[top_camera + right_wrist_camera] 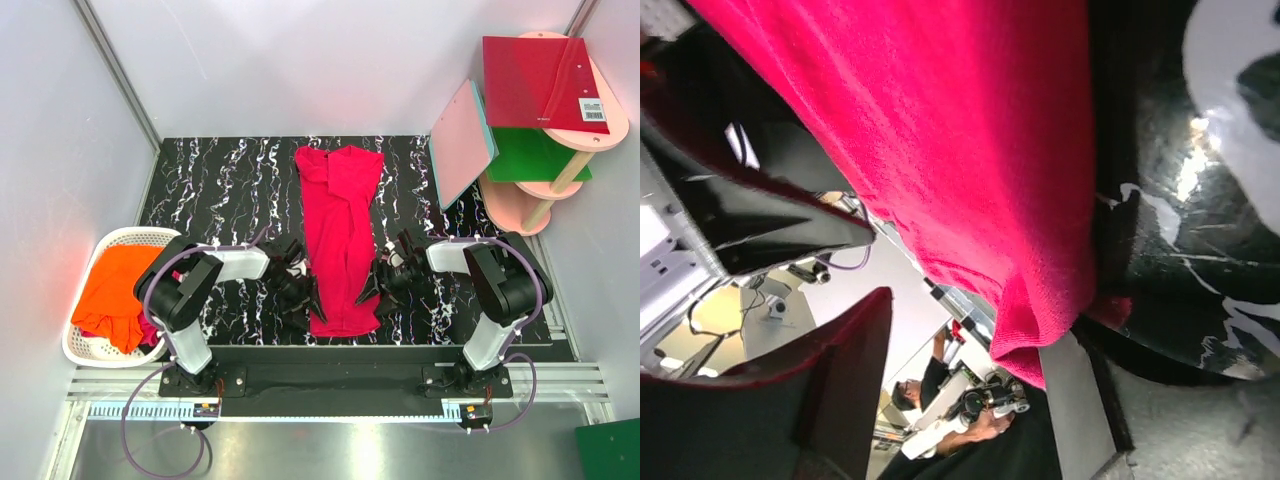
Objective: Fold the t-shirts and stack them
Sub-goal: Grab the bottom of the folded rectangular tshirt with both arms, then fold the folded rectangular tshirt in 1/3 of the way
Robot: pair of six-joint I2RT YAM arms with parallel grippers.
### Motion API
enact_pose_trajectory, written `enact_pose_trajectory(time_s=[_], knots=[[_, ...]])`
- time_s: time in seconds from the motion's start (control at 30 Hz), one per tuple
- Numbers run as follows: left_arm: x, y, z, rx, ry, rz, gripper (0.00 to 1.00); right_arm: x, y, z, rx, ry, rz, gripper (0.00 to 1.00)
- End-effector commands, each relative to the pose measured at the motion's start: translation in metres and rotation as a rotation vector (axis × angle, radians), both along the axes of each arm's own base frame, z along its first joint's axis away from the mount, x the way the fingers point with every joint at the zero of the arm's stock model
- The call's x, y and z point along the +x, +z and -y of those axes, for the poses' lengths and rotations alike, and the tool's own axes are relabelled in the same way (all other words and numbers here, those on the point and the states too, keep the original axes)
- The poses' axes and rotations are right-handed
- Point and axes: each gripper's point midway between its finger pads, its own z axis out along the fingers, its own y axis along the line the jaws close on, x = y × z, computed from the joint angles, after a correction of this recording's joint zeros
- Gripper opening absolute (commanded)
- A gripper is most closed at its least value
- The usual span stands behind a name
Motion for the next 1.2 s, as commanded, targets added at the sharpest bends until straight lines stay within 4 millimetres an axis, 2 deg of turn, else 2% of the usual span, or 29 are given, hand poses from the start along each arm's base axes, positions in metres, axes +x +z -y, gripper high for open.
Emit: enact_pose_trajectory(time_s=[0.0, 0.07, 0.1, 0.13, 0.17, 0.2, 0.33, 0.47, 0.57, 0.67, 0.8, 0.83, 0.87, 0.93, 0.97, 1.0, 1.03, 1.1, 1.13, 1.17], knots=[[-0.014, -0.040, -0.034, 0.198, -0.037, 0.007, 0.33, -0.051, -0.023, 0.022, -0.174, -0.021, -0.284, 0.60], [-0.013, -0.038, -0.031, 0.186, -0.040, 0.003, 0.17, -0.047, -0.014, 0.022, -0.166, 0.005, -0.261, 0.46], [-0.012, -0.037, -0.030, 0.183, -0.040, 0.003, 0.00, -0.052, -0.007, 0.023, -0.174, 0.019, -0.292, 0.38], [-0.009, -0.035, -0.028, 0.177, -0.040, 0.013, 0.00, -0.052, -0.001, 0.023, -0.160, 0.036, -0.287, 0.15], [-0.007, -0.031, -0.027, 0.171, -0.039, 0.025, 0.00, -0.045, 0.006, 0.020, -0.149, 0.039, -0.271, 0.06], [-0.005, -0.027, -0.026, 0.170, -0.040, 0.030, 0.00, -0.046, 0.014, 0.020, -0.150, 0.044, -0.284, 0.00], [0.016, 0.002, -0.013, 0.137, -0.040, 0.102, 0.00, -0.029, 0.044, 0.014, -0.134, 0.070, -0.236, 0.00], [0.037, 0.040, -0.005, 0.115, -0.010, 0.191, 0.00, -0.001, 0.079, 0.006, -0.125, 0.082, -0.156, 0.00], [0.056, 0.064, 0.001, 0.090, 0.029, 0.254, 0.00, 0.019, 0.094, 0.001, -0.126, 0.089, -0.095, 0.00], [0.081, 0.084, 0.000, 0.074, 0.083, 0.309, 0.00, 0.040, 0.096, -0.002, -0.141, 0.097, -0.043, 0.00], [0.122, 0.103, -0.009, 0.074, 0.155, 0.385, 0.00, 0.068, 0.081, -0.002, -0.176, 0.099, -0.008, 0.00], [0.138, 0.108, -0.009, 0.079, 0.171, 0.419, 0.00, 0.082, 0.085, -0.003, -0.170, 0.100, 0.041, 0.00], [0.151, 0.110, -0.014, 0.083, 0.194, 0.431, 0.00, 0.092, 0.077, 0.000, -0.189, 0.088, 0.033, 0.00], [0.175, 0.116, -0.010, 0.069, 0.208, 0.453, 0.00, 0.117, 0.078, 0.002, -0.198, 0.073, 0.090, 0.00], [0.186, 0.116, -0.012, 0.070, 0.220, 0.461, 0.00, 0.127, 0.071, 0.003, -0.205, 0.062, 0.087, 0.00], [0.200, 0.128, -0.008, 0.049, 0.229, 0.493, 0.00, 0.138, 0.070, 0.008, -0.212, 0.040, 0.093, 0.00], [0.208, 0.120, -0.005, 0.052, 0.225, 0.476, 0.00, 0.155, 0.076, 0.008, -0.203, 0.026, 0.133, 0.00], [0.222, 0.122, 0.002, 0.035, 0.224, 0.482, 0.00, 0.173, 0.068, 0.010, -0.209, 0.007, 0.138, 0.00], [0.233, 0.121, 0.007, 0.022, 0.223, 0.484, 0.00, 0.192, 0.076, 0.013, -0.200, -0.015, 0.180, 0.00], [0.238, 0.120, 0.009, 0.022, 0.228, 0.483, 0.00, 0.200, 0.070, 0.014, -0.205, -0.021, 0.176, 0.00]])
